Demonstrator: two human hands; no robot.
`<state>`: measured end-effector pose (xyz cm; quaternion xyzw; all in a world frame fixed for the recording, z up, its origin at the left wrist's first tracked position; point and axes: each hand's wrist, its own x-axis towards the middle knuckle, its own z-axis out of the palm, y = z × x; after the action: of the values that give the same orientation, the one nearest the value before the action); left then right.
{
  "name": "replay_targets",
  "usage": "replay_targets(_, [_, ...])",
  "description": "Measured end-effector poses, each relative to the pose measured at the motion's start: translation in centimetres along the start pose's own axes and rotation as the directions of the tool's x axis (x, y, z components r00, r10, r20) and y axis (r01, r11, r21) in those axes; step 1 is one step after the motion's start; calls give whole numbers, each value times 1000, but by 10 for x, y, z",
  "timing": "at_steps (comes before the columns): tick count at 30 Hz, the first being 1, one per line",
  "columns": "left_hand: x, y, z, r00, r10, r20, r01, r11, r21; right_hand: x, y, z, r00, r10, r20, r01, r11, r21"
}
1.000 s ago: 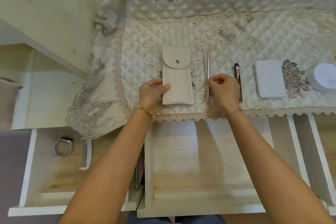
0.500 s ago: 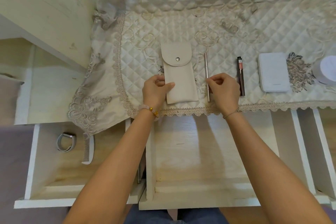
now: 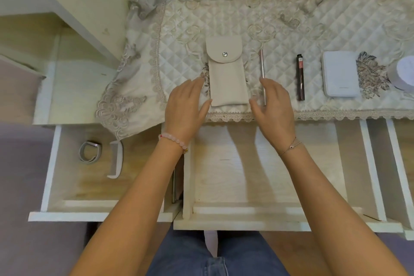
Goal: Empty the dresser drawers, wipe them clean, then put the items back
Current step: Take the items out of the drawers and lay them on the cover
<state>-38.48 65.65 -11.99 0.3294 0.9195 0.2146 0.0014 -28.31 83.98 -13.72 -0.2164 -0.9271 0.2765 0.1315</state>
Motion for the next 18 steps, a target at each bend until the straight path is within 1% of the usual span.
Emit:
replay_targets(2, [-14, 0, -3, 1000, -3, 30, 0, 997, 78, -12, -5, 1, 1000, -15, 28, 15, 1000, -4])
replay_targets(6, [-44, -4, -10, 997, -28, 76, 18, 991, 136, -40, -20, 6, 996, -74, 51, 75, 997, -29])
replay_targets(8, [-60, -7, -15, 997, -28, 68, 17, 987, 158, -54, -28, 11, 991, -103, 80, 107, 994, -39])
replay_targets(12, [-91, -17, -29, 997, -58, 55, 46, 978, 202, -76, -45, 20, 983, -120, 137, 122, 992, -13])
replay_targets(18, [-137, -54, -58, 989, -145, 3, 139, 957, 255, -98, -82, 42, 962, -139, 234, 142, 990, 7])
